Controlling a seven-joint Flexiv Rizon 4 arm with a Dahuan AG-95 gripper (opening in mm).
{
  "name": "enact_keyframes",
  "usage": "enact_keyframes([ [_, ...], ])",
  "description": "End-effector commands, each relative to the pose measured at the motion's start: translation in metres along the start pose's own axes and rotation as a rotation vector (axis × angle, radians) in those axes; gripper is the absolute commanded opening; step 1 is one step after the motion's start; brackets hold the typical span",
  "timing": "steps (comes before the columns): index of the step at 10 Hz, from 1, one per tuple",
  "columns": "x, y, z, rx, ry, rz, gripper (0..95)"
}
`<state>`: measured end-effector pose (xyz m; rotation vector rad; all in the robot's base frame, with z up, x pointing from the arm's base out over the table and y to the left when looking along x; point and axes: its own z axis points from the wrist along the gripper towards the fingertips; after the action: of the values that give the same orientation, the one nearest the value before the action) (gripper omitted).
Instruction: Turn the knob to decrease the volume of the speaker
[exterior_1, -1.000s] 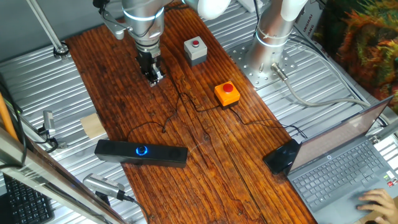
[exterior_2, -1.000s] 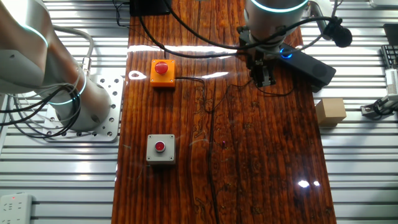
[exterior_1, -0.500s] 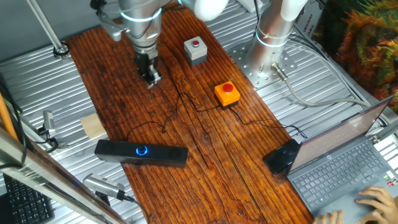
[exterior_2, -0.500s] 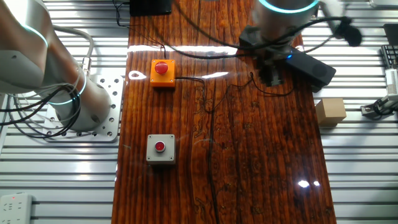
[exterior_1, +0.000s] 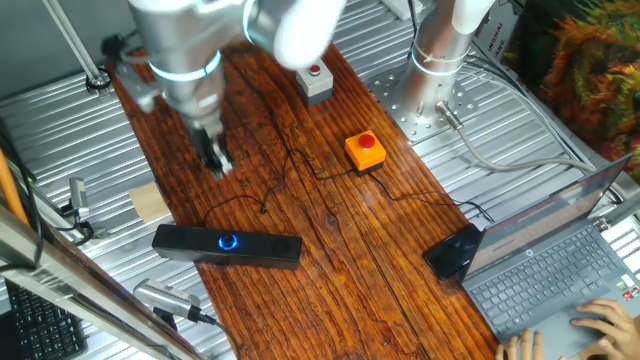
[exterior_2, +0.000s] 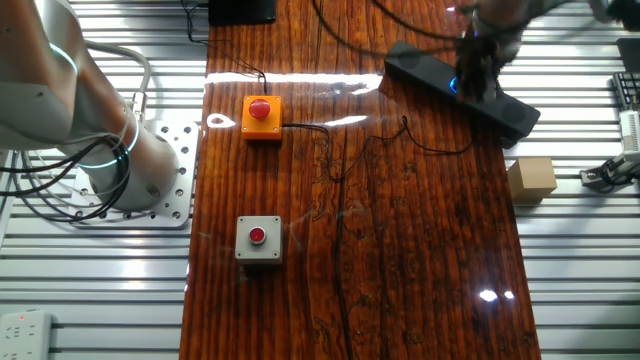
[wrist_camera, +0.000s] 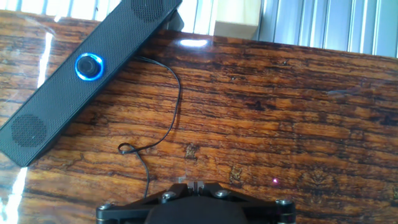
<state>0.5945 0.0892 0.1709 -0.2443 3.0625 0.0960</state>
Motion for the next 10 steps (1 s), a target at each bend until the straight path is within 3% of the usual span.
enact_keyframes([
  [1, -0.011, 0.034, 0.013, -0.039, -0.018, 0.020, 0.0],
  [2, -0.013, 0.042, 0.023, -0.084, -0.032, 0.019, 0.0],
  [3, -0.019, 0.045, 0.031, -0.087, -0.029, 0.016, 0.0],
  [6, -0.038, 0.056, 0.032, -0.089, -0.018, 0.009, 0.0],
  [10, -0.038, 0.057, 0.047, -0.089, -0.014, 0.007, 0.0],
])
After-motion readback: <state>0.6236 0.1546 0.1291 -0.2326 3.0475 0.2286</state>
